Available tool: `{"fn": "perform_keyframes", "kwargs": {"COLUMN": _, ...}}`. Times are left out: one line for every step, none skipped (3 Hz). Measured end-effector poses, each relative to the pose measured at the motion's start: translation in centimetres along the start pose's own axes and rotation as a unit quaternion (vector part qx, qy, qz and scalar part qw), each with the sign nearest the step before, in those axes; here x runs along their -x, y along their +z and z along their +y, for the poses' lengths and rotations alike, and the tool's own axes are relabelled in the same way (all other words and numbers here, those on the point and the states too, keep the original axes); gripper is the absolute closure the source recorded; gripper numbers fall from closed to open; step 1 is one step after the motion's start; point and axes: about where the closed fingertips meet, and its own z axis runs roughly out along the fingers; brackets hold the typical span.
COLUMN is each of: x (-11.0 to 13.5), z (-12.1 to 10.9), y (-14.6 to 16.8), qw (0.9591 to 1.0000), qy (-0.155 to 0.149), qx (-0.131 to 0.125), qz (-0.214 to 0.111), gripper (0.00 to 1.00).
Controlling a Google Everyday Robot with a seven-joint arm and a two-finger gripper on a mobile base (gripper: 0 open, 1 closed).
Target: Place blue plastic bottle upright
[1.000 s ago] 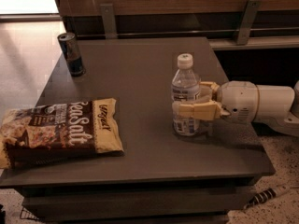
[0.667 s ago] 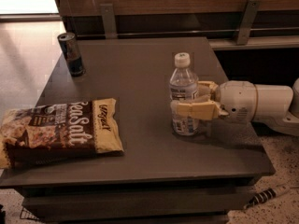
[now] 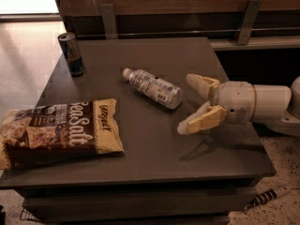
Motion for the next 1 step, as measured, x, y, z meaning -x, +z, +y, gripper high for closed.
{"fn": "perform_keyframes", "kwargs": {"x": 0.00, "z": 0.00, "y": 0.01, "qw": 1.0000, "qy": 0.000, "qx": 0.000, "qz": 0.000, "gripper": 0.00}}
